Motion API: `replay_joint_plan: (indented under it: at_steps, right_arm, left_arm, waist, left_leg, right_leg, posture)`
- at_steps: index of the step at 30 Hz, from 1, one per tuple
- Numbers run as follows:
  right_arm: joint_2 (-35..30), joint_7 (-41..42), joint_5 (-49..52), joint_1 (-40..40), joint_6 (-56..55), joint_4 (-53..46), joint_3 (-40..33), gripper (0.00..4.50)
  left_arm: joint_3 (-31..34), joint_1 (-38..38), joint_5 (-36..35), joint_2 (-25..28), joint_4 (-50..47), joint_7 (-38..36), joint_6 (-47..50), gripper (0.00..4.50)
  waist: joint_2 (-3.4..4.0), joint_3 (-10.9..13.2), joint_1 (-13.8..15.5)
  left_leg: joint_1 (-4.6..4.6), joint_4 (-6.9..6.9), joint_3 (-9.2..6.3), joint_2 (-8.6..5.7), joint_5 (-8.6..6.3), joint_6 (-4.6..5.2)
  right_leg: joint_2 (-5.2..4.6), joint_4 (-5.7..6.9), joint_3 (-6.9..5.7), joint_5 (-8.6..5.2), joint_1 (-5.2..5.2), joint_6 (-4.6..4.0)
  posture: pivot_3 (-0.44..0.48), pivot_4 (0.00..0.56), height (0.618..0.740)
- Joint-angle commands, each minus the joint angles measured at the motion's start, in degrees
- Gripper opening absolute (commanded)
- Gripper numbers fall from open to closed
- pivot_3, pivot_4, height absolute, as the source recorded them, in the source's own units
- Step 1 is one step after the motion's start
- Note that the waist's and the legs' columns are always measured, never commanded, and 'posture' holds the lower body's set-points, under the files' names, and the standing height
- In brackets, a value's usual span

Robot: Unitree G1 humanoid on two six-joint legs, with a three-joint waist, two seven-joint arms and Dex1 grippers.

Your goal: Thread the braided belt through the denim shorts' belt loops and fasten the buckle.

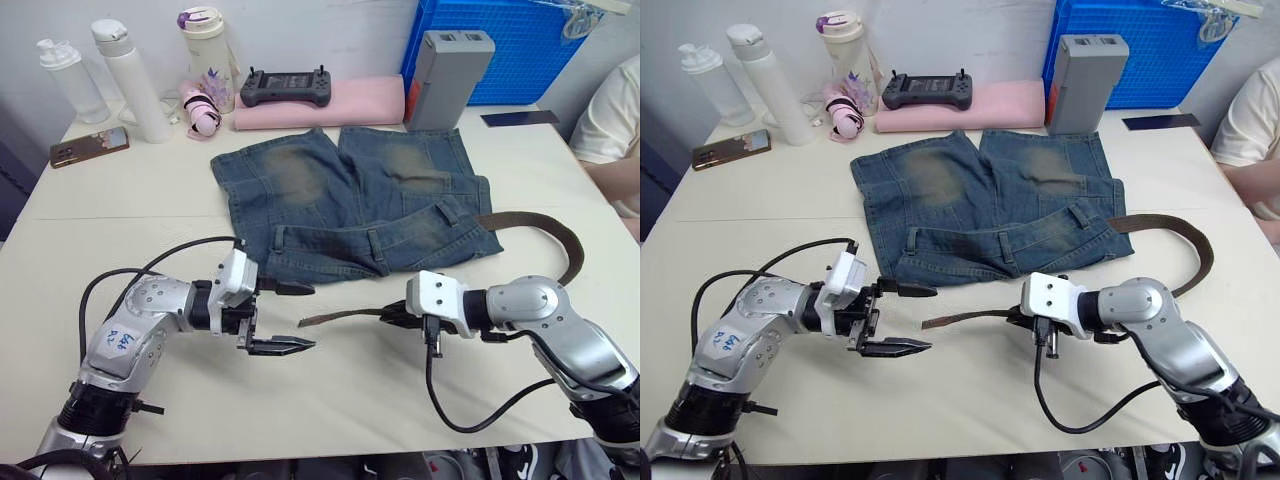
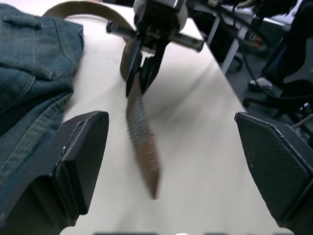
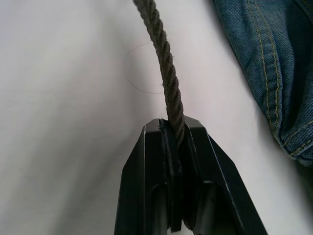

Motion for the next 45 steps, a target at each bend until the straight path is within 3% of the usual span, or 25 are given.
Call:
replay_joint_plan:
  at_steps: [1,6,15,16,20,24,30,34,37,40,45]
  right_arm:
    - [0.4,-0.8,1.3,0.5,1.0,-3.6,-1.5,0.04]
    - [0.5,-1.5,1.6,0.4,2.2,-4.5,-1.8,0.04]
    - [0.3,-2.1,1.6,0.0,2.7,-4.3,-1.4,0.00]
    - [0.3,-2.1,1.5,0.0,2.7,-4.2,-1.4,0.00]
    - [0.8,-2.8,1.9,-0.4,3.7,-4.1,-1.7,0.00]
    - [3.2,-4.6,5.9,-0.7,8.0,-4.9,-4.2,1.63]
    - [10.5,-11.7,23.6,-0.8,22.8,-8.3,-19.3,4.46]
    - [15.6,-17.3,41.4,0.1,31.1,-10.5,-28.3,4.46]
    - [18.0,-21.7,56.4,1.9,34.6,-11.5,-31.2,4.46]
    - [18.6,-27.5,66.6,4.8,37.1,-12.0,-28.9,4.46]
    - [20.8,-37.9,74.1,9.2,37.0,-9.4,-23.7,4.46]
  left_arm:
    - [-1.4,-1.3,3.6,-1.0,2.2,0.0,-4.1,4.50]
    - [-2.6,-1.7,6.2,-1.3,5.1,-0.5,-6.9,4.50]
    - [-1.3,-1.7,4.5,-2.3,4.3,-0.2,-5.6,0.25]
    - [-1.2,-1.7,4.3,-2.2,4.2,-0.2,-5.1,0.05]
    - [-0.8,-1.5,4.1,-2.5,4.7,1.1,-3.3,0.05]
    - [0.6,-1.7,1.5,-4.3,5.3,4.4,2.1,0.00]
    - [6.7,-1.2,-10.9,-10.0,3.1,12.2,18.0,0.00]
    - [10.3,0.1,-20.5,-12.2,0.7,16.8,28.9,0.00]
    - [12.0,0.7,-25.0,-13.0,0.1,19.4,33.5,0.00]
    - [14.2,-0.2,-28.8,-14.4,0.6,22.6,36.2,0.00]
    - [15.2,-1.6,-30.9,-14.7,0.2,24.1,37.3,0.00]
  waist:
    - [0.00,0.0,0.0]
    - [0.00,0.0,-0.1]
    - [0.00,0.0,-0.1]
    - [0.00,0.0,-0.1]
    - [0.00,0.0,-0.1]
    - [0.00,0.0,0.0]
    - [-0.01,0.0,0.0]
    - [-0.02,0.0,-0.1]
    - [-0.02,0.0,-0.2]
    - [-0.03,0.0,-0.1]
    - [-0.02,0.0,-0.1]
  left_leg:
    - [-0.02,0.00,0.00,0.00,0.00,0.00]
    - [-0.08,0.00,0.05,0.00,0.00,0.00]
    - [-0.09,0.00,0.06,0.00,0.00,0.00]
    - [-0.09,0.00,0.06,0.00,0.00,0.00]
    - [-0.10,0.00,0.05,0.00,0.00,0.00]
    - [-0.09,0.00,0.03,0.01,0.00,0.00]
    - [-0.12,0.01,-0.10,0.06,0.00,0.00]
    - [-0.13,0.01,-0.21,0.09,0.00,0.00]
    - [-0.10,0.01,-0.25,0.09,0.00,0.00]
    - [-0.07,0.02,-0.22,0.08,0.00,0.00]
    - [-0.06,0.14,-0.18,-0.03,0.00,0.00]
  right_leg:
    - [0.01,0.00,-0.01,0.00,-0.02,0.00]
    - [0.01,0.04,0.03,0.00,-0.12,0.00]
    - [0.00,0.08,0.05,0.00,-0.16,0.00]
    - [0.00,0.08,0.05,0.00,-0.16,0.00]
    - [0.00,0.08,0.05,0.00,-0.17,0.00]
    - [0.00,0.10,0.06,0.00,-0.17,0.00]
    - [-0.01,0.15,0.10,0.00,-0.22,0.01]
    - [-0.01,0.18,0.16,0.00,-0.27,0.01]
    - [-0.02,0.27,0.27,0.00,-0.33,0.01]
    - [-0.02,0.33,0.32,0.00,-0.35,0.00]
    - [-0.02,0.43,0.36,0.00,-0.35,0.00]
  posture:
    - [0.000,0.150,0.705]
    - [0.000,0.150,0.705]
    - [0.000,0.150,0.705]
    - [0.000,0.150,0.705]
    - [0.000,0.150,0.705]
    - [0.000,0.150,0.705]
    - [0.000,0.150,0.705]
    - [0.000,0.150,0.705]
    - [0.000,0.150,0.705]
    - [0.000,0.150,0.705]
    - [0.000,0.150,0.705]
